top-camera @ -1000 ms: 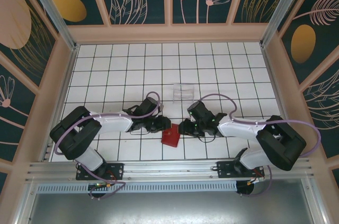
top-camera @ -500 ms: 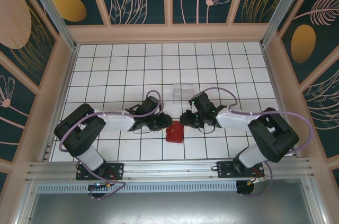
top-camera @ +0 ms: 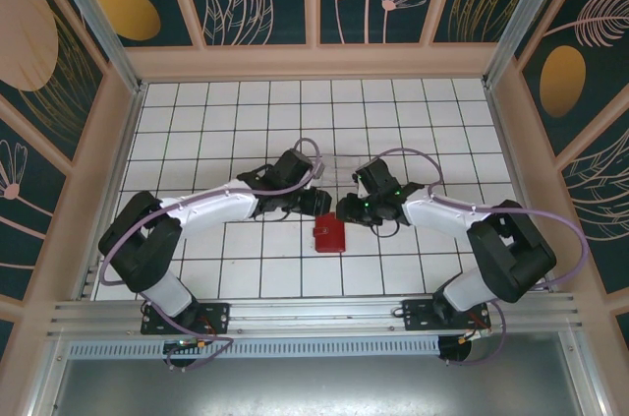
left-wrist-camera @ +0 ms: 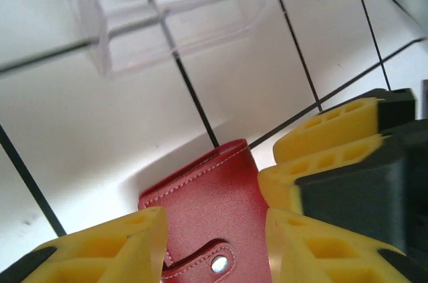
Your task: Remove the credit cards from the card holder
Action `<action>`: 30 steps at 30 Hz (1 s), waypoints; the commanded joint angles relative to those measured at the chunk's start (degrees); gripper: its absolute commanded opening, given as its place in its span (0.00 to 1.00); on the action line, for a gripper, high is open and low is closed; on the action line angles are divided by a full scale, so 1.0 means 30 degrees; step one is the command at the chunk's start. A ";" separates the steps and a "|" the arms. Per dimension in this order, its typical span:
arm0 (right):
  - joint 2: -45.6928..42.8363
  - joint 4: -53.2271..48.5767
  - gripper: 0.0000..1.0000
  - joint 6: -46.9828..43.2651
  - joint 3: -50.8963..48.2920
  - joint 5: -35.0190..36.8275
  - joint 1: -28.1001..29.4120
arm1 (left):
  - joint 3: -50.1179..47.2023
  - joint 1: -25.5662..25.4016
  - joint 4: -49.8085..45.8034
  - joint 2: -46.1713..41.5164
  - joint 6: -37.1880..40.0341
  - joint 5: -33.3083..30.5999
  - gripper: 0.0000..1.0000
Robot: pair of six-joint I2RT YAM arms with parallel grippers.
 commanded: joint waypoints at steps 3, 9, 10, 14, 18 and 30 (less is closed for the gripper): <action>-0.0204 -0.0041 0.37 0.0012 -0.0553 -0.0592 0.0003 | 0.0703 -0.0146 -0.2226 -0.0234 0.7890 -0.0312 0.40; -0.0105 0.0250 0.37 -0.0012 -0.0532 -0.0935 -0.0004 | -0.1762 -0.0179 0.0538 -0.2344 1.4285 0.2174 0.39; -0.0070 0.0197 0.37 -0.0081 -0.0503 -0.0927 -0.0044 | -0.2000 -0.0184 0.0572 -0.2467 1.5352 0.2396 0.39; -0.0064 0.0289 0.37 -0.0119 -0.0533 -0.0898 -0.0032 | -0.2713 -0.0193 0.1154 -0.2123 1.7713 0.2513 0.40; 0.0014 0.0391 0.37 0.0211 -0.0503 -0.0647 -0.0071 | -0.2879 -0.0322 0.2133 -0.1477 1.8722 0.3324 0.42; 0.0316 0.1170 0.36 0.0991 -0.0533 -0.0635 -0.0057 | -0.2752 -0.0574 0.3007 0.0269 2.0369 0.4134 0.48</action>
